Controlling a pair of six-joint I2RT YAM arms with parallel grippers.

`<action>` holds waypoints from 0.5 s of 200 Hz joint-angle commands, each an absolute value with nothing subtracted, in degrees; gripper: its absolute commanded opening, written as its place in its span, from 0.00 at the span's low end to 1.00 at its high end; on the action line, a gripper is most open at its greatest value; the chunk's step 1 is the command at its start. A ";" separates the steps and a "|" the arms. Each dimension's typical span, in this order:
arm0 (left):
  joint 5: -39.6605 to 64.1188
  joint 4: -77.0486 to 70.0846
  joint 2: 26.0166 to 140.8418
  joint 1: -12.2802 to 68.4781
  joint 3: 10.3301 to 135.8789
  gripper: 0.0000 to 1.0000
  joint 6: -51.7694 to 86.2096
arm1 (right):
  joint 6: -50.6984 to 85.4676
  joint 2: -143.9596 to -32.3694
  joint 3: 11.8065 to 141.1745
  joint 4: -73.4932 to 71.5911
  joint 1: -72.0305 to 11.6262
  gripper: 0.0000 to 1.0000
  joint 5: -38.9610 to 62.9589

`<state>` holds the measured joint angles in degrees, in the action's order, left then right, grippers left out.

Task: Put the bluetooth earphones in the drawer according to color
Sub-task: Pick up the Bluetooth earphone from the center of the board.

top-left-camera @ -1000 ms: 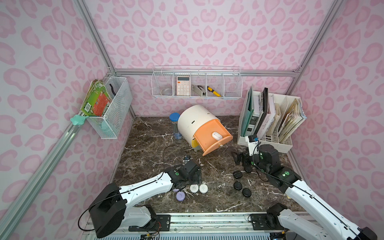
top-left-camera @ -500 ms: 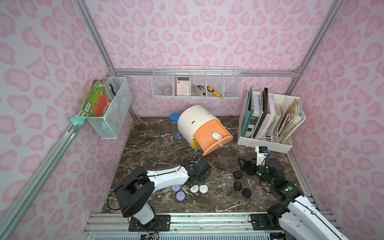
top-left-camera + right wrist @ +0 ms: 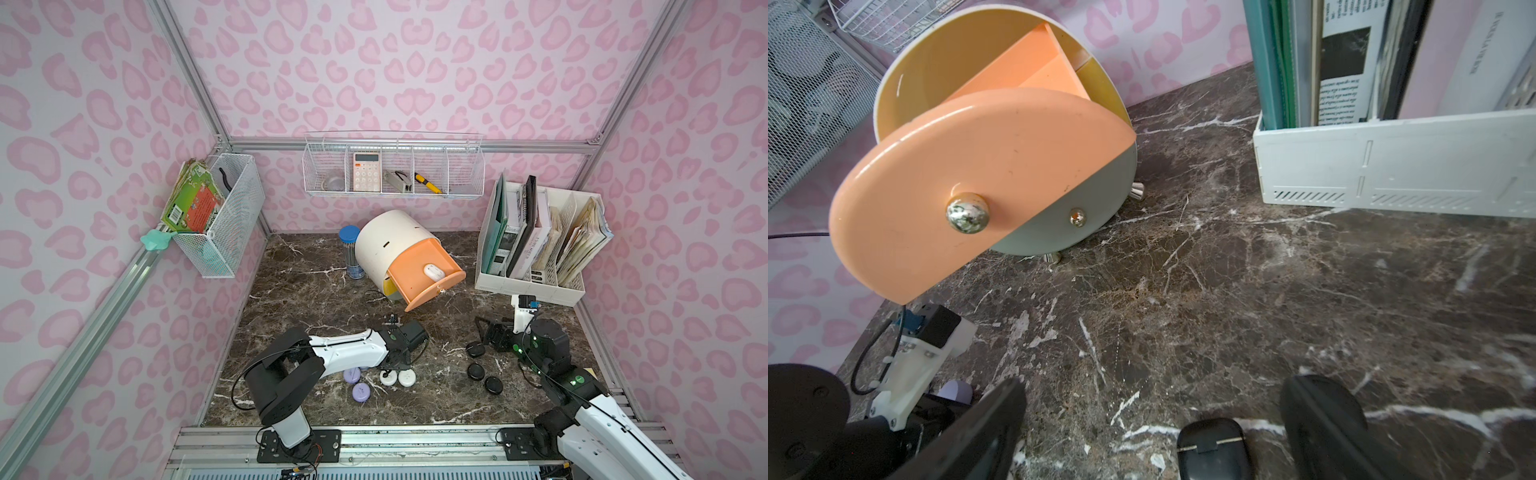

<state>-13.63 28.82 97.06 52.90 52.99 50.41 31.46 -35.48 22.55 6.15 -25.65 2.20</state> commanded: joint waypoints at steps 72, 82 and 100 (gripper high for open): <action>-21.40 41.58 87.53 52.72 58.87 0.40 46.19 | 32.98 -34.92 21.71 4.89 -25.69 0.98 5.14; -22.02 42.93 86.49 52.67 60.08 0.40 45.43 | 33.02 -34.83 21.71 4.95 -25.75 0.98 5.42; -23.88 45.97 84.71 52.63 63.31 0.40 44.01 | 33.13 -34.77 21.54 5.03 -25.70 0.98 5.75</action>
<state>-20.08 40.21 86.54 52.77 60.07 46.61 32.75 -34.94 21.76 6.17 -25.65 4.97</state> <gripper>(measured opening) 0.518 0.982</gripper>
